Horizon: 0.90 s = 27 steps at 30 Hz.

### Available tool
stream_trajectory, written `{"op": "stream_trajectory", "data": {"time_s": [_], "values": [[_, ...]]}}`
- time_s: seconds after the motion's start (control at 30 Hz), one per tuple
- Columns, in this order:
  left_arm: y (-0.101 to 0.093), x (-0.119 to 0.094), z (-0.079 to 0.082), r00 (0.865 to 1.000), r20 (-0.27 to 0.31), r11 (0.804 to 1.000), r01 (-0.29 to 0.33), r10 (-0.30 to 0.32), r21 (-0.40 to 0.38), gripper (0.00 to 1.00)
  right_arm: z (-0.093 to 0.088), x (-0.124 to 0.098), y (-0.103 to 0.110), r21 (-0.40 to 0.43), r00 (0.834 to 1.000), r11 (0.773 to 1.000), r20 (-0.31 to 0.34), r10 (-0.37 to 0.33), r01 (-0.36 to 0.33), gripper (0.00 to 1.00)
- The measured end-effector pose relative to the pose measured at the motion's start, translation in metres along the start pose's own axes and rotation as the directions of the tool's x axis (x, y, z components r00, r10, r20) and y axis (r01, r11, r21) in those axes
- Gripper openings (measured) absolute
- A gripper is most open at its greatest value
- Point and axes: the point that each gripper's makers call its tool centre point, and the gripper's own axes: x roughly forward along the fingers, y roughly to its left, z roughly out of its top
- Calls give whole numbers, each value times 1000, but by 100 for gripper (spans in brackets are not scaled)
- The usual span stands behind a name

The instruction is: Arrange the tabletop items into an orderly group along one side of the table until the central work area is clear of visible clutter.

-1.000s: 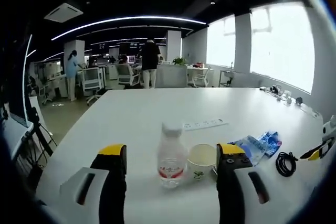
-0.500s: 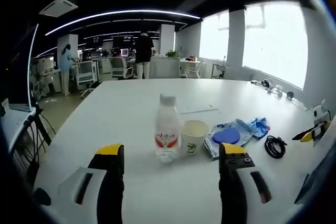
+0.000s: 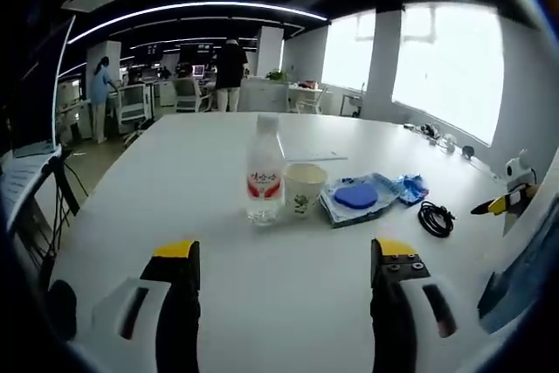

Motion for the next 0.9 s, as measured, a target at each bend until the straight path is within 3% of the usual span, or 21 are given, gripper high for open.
{"op": "stream_trajectory", "data": {"time_s": [0.57,0.9], "values": [[-2,-22,-14,1000,7,1000,12,-11,-20,82,-8,-6,3,34,999,999,25,-27,26,80],[-10,-25,-21,999,-2,999,51,-51,2,82,-10,-4,6,57,997,997,50,-51,48,80]]}}
